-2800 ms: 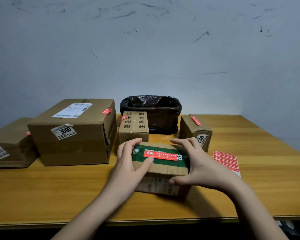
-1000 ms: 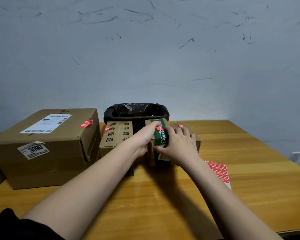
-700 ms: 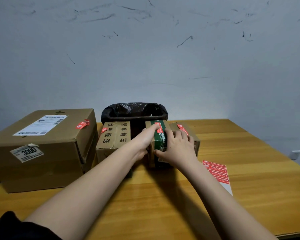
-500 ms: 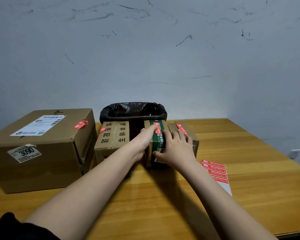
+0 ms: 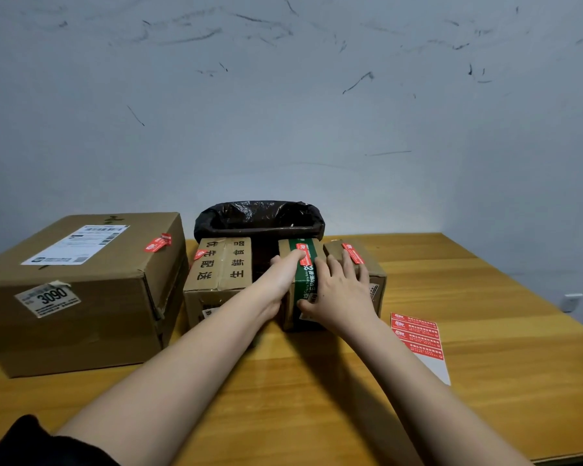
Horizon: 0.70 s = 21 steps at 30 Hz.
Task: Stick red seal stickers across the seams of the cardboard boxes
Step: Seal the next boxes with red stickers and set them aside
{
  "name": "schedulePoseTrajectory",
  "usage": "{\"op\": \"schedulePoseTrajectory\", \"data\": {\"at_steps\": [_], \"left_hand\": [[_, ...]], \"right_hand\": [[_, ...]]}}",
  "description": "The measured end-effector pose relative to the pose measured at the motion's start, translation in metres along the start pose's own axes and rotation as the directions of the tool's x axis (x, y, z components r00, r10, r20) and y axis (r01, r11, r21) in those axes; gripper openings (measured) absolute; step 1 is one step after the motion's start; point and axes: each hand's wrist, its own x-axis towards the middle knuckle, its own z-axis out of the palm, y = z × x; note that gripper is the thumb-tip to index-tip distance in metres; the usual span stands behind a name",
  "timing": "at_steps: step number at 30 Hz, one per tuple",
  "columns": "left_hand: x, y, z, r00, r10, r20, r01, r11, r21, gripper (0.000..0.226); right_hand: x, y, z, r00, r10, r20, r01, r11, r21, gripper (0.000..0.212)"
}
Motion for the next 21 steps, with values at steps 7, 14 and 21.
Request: {"op": "schedulePoseTrajectory", "data": {"at_steps": [7, 14, 21], "left_hand": [[-0.004, 0.004, 0.0, 0.999, 0.028, -0.019, -0.028, 0.999, 0.038, 0.059], [-0.031, 0.014, -0.004, 0.976, 0.214, -0.043, -0.191, 0.932, 0.307, 0.081], [-0.059, 0.016, -0.042, 0.861, 0.498, -0.106, -0.376, 0.763, 0.526, 0.063]], "right_hand": [[0.0, -0.004, -0.003, 1.0, 0.002, -0.002, -0.002, 1.0, 0.002, 0.083], [-0.002, -0.003, -0.013, 1.0, -0.013, 0.006, 0.013, 0.999, 0.048, 0.076], [0.001, -0.03, -0.035, 0.985, -0.098, -0.139, 0.128, 0.966, 0.226, 0.054]]}}
